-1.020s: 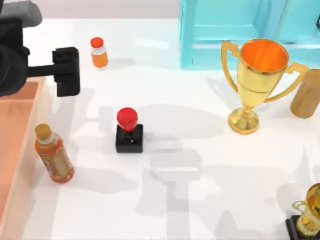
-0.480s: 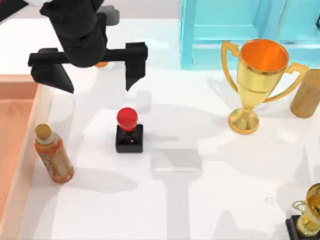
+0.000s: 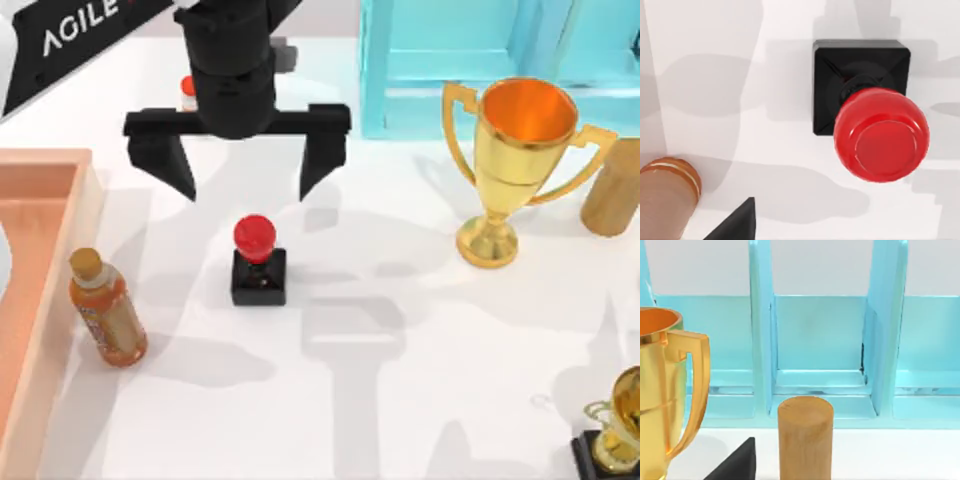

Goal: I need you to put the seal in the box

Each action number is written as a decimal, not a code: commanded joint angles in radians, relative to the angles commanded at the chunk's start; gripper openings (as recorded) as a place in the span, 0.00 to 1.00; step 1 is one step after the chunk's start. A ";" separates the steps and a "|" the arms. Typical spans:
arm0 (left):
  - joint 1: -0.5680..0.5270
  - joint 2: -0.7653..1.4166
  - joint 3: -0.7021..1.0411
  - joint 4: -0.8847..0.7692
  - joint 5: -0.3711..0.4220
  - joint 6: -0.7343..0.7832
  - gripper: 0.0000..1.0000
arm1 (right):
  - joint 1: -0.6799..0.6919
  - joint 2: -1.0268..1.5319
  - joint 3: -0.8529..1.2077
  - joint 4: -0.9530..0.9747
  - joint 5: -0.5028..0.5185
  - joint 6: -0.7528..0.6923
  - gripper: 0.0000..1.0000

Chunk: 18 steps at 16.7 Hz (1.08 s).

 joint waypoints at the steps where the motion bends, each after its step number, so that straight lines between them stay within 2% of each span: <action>1: 0.000 0.000 0.000 0.000 0.000 0.000 1.00 | 0.000 0.000 0.000 0.000 0.000 0.000 1.00; 7: 0.004 0.000 -0.018 0.018 0.000 0.002 1.00 | 0.000 0.000 0.000 0.000 0.000 0.000 1.00; 14: 0.003 0.026 -0.284 0.316 0.000 0.003 1.00 | 0.000 0.000 0.000 0.000 0.000 0.000 1.00; 18: 0.003 0.034 -0.344 0.378 0.000 0.003 1.00 | 0.000 0.000 0.000 0.000 0.000 0.000 1.00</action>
